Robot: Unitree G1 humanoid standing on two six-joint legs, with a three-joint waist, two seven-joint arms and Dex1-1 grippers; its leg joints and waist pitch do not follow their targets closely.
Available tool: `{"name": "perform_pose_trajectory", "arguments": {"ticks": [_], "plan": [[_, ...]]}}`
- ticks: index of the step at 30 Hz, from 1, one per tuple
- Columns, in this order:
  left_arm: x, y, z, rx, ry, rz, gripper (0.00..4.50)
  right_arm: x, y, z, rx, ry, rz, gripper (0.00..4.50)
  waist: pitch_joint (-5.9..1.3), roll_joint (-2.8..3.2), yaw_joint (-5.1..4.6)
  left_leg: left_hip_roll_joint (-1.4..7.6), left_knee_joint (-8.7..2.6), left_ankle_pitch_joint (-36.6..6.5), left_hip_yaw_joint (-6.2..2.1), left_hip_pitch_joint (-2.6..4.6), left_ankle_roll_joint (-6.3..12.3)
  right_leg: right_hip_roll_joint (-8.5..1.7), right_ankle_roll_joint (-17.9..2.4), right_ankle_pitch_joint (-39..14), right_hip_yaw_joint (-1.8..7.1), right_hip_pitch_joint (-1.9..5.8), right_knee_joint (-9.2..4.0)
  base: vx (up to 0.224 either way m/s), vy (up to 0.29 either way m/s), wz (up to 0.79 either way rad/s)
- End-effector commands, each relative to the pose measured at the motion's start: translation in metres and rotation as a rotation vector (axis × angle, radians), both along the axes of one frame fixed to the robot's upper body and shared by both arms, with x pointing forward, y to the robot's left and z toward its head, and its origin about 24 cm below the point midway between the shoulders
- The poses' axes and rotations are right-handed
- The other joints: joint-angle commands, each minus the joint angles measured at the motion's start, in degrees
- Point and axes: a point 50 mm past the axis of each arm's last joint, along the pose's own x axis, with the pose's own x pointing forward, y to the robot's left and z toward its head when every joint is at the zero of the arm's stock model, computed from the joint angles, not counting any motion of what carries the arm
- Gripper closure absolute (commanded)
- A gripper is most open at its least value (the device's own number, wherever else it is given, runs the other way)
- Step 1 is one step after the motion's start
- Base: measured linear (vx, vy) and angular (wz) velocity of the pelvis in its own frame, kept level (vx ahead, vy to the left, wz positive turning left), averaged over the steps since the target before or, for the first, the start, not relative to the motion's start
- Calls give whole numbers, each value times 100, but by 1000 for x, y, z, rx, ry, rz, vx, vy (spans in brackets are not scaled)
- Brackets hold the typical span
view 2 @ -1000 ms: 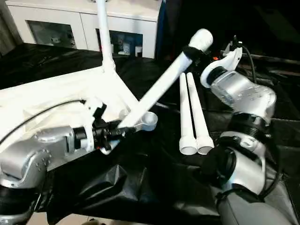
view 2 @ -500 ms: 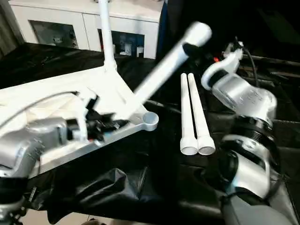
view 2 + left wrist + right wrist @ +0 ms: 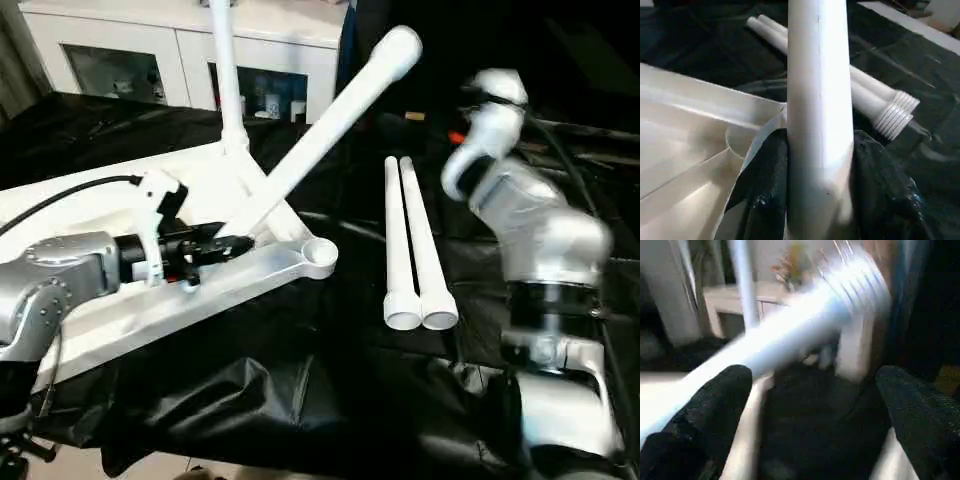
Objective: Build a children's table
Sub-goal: Pick table leg
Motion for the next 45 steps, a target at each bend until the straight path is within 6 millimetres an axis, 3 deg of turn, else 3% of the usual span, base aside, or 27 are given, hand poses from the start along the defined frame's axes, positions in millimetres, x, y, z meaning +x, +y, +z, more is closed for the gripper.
{"name": "perform_pose_trajectory", "arguments": {"ticks": [1,6,9,11,13,22,23,25,26,30,36,37,45], "plan": [[2,-1,7,11,-24,-21,302,-6,10,12,-241,-183,51,0,-435,-47,16,175,-336,-835,-19,38,-73,-420,-383,-2079,335,319,-462,0,0,0],[0,-2,6,30,-9,-49,303,-12,24,-3,-711,-365,142,0,-422,-50,-1,172,-338,-947,-22,63,65,-394,-507,-2079,348,311,-456,0,0,0],[-4,-4,5,43,5,-73,303,-10,23,-12,-857,-412,153,0,-421,-88,-42,168,-330,-989,-26,37,113,-387,-624,-1998,352,328,-432,0,0,0],[-6,-5,5,48,10,-87,303,-7,19,-15,-929,-432,132,0,-421,-81,-49,171,-325,-997,-27,42,109,-385,-641,-2007,353,330,-430,0,0,0],[-8,-5,6,51,10,-104,303,-3,16,-17,-1031,-482,121,0,-421,-128,-51,174,-316,-988,-20,37,117,-384,-623,-2022,358,326,-422,0,0,0],[-18,-5,7,81,24,-189,303,11,6,-19,-1189,-505,89,0,-420,-123,-125,166,-290,-1039,-20,17,149,-347,-705,-1821,360,324,-355,0,0,0],[-20,-5,9,87,24,-203,303,13,3,-21,-1209,-484,102,19,-420,-161,-127,170,-288,-1066,-11,25,150,-348,-709,-1843,361,316,-360,0,0,0],[-20,-5,9,88,23,-203,303,14,2,-22,-1215,-480,108,30,-410,-135,-135,167,-280,-1124,-10,24,138,-349,-709,-1876,370,316,-357,0,0,0],[-20,-4,11,91,20,-202,303,15,0,-27,-1211,-442,140,37,-412,-80,-132,167,-280,-1190,-18,42,135,-345,-726,-1868,366,307,-355,0,0,0],[-20,-1,15,104,20,-216,303,14,-2,-40,-1226,-376,208,73,-413,-46,-155,169,-289,-1338,-29,35,101,-324,-820,-1713,367,321,-359,0,0,0],[-26,2,21,140,24,-264,303,11,-2,-58,-1269,-354,283,119,-400,-90,-212,162,-282,-1387,-37,12,79,-341,-864,-1886,368,334,-353,0,0,0],[-27,5,24,150,24,-272,303,10,-1,-64,-1269,-338,314,132,-400,-129,-222,157,-273,-1401,-32,17,95,-342,-830,-1984,367,328,-363,0,0,0],[-30,14,39,206,3,-309,303,3,4,-91,-1301,-270,423,197,-366,-77,-221,165,-293,-1521,-53,24,74,-346,-830,-2137,372,301,-375,0,0,0]]}}
